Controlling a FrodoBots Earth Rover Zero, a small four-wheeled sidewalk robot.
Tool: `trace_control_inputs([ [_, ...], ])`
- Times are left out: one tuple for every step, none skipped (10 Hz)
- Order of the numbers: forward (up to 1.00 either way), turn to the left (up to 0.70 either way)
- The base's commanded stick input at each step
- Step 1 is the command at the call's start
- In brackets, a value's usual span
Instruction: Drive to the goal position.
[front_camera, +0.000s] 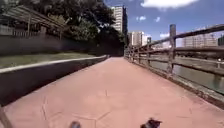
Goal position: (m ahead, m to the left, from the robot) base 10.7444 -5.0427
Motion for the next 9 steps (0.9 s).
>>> trace_control_inputs([
  [1.00,0.00],
  [1.00,0.00],
  [1.00,0.00],
  [1.00,0.00],
  [1.00,0.00],
  [1.00,0.00],
  [1.00,0.00],
  [1.00,0.00],
  [1.00,0.00],
])
